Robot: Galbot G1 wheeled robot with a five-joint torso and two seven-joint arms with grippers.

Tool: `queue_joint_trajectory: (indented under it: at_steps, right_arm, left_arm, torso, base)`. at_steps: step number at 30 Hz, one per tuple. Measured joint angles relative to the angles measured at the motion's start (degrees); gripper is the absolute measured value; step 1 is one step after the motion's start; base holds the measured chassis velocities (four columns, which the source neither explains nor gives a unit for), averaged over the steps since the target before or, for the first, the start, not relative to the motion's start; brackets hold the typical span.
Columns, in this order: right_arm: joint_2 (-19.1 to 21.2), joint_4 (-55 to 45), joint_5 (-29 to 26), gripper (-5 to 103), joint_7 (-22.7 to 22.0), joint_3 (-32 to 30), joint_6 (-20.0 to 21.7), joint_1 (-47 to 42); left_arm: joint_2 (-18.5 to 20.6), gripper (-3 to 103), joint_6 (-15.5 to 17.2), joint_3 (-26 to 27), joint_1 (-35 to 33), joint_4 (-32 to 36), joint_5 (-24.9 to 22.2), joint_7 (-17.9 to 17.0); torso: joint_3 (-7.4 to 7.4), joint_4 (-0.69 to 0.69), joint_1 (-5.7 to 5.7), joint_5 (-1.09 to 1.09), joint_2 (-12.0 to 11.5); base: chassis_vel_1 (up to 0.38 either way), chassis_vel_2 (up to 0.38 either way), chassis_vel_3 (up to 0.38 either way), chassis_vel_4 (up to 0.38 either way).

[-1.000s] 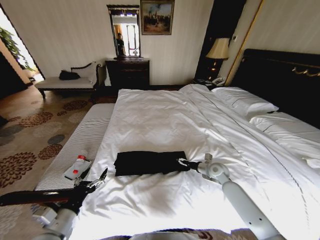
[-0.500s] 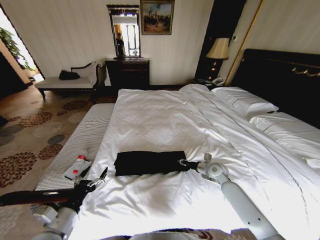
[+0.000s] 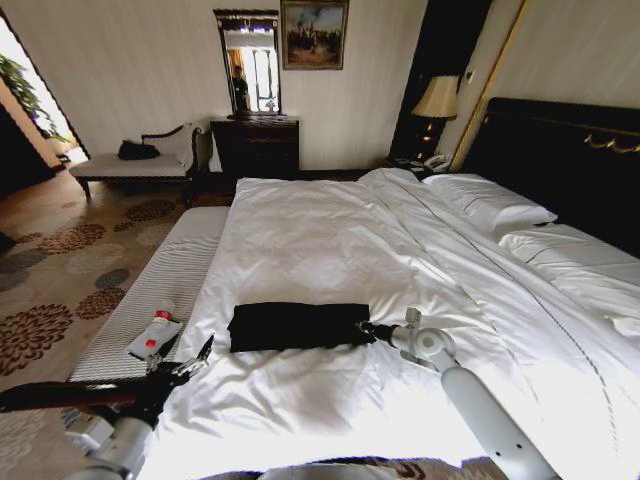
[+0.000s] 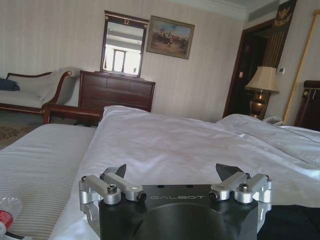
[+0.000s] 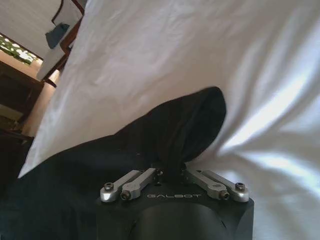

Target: Fold the clothes on the bed.

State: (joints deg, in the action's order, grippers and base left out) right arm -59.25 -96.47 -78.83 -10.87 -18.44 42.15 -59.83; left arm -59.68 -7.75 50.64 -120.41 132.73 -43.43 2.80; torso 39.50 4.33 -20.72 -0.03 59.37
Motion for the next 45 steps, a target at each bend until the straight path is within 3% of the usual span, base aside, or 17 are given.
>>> queue_joint_trajectory:
  at_steps: [5, 9, 17, 29, 35, 45]
  right_arm:
    - [-0.6, -3.6, -0.4, 6, -2.1, -1.5, 0.0, -1.4]
    - [1.6, -6.4, -0.5, 6, -2.7, -3.9, 0.0, -3.4]
    - [7.2, -11.3, -0.6, 6, -2.8, -10.5, 0.0, -8.1]
    - [16.5, -9.4, -1.9, 6, -1.7, -20.2, 0.0, -11.7]
    - [16.6, -9.8, 1.6, 6, -2.1, -17.4, 0.0, -9.5]
    - [13.4, -13.9, -5.2, 6, -8.3, -7.8, 0.0, -0.5]
  left_arm:
    - [-0.3, 100, -0.4, 0.8, -0.6, 0.0, -1.9, 0.4]
    - [-0.2, 100, -0.7, 0.9, 0.0, -0.4, -2.0, 0.5]
    - [0.4, 100, -0.7, -1.4, 2.6, -1.2, -1.4, 0.4]
    - [1.2, 100, -2.0, -1.4, 3.8, -3.7, -2.1, 0.8]
    - [1.2, 100, -2.6, -1.0, 3.8, -4.4, -2.3, 1.1]
    - [1.1, 100, -3.5, 2.6, 2.5, -4.3, -2.5, 1.3]
  torso:
    - [0.0, -0.02, 0.0, 0.01, 0.0]
    - [0.0, 0.01, 0.0, 0.0, 0.0]
    - [-0.01, 0.01, 0.0, 0.01, 0.0]
    - [-0.01, 0.01, 0.0, -0.01, 0.0]
    - [0.0, 0.01, 0.0, 0.0, 0.0]
    - [0.0, 0.0, 0.0, -0.01, 0.0]
  base:
    - [0.0, 0.0, 0.0, 0.0]
    - [0.0, 0.0, 0.0, 0.0]
    - [0.0, 0.0, 0.0, 0.0]
    - [0.0, 0.0, 0.0, 0.0]
    - [0.0, 0.0, 0.0, 0.0]
    - [0.0, 0.0, 0.0, 0.0]
